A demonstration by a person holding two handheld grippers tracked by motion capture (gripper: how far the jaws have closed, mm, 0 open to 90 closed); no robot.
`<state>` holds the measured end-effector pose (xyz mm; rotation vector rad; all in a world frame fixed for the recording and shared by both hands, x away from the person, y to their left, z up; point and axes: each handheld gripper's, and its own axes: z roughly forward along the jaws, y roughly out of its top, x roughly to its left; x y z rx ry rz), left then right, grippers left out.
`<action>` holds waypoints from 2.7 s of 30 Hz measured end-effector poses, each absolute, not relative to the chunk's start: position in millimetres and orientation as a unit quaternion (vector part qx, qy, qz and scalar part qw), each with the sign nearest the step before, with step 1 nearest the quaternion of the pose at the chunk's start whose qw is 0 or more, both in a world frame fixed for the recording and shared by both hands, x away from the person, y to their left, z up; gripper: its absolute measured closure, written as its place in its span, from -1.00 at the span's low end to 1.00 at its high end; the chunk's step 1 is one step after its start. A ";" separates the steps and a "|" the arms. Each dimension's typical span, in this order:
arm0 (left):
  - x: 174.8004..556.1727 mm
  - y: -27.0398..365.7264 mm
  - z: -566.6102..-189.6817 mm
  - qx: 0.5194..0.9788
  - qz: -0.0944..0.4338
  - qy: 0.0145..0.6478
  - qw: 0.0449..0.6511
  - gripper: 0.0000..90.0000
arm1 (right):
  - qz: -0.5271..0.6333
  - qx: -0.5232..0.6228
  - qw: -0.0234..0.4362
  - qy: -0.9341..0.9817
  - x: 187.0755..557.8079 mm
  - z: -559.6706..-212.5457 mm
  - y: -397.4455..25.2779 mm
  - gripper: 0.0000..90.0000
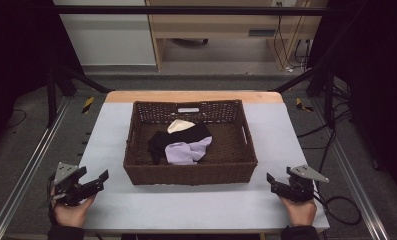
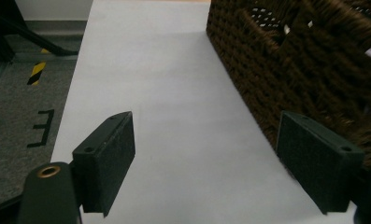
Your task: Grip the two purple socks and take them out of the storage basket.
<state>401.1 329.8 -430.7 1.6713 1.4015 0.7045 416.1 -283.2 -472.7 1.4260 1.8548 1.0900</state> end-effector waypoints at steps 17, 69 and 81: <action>411.5 308.7 -384.3 0.659 0.307 0.522 0.446 -0.51 | 0.425 0.528 0.267 0.685 416.6 -470.1 -283.0 -0.48; 549.1 156.5 -372.2 0.742 0.282 0.426 0.434 -0.34 | 0.422 0.518 0.273 0.692 418.7 -469.1 -283.7 -0.38; 551.3 141.0 -392.4 0.802 0.266 0.392 0.363 -0.25 | 0.412 0.522 0.277 0.694 420.2 -471.4 -281.7 -0.46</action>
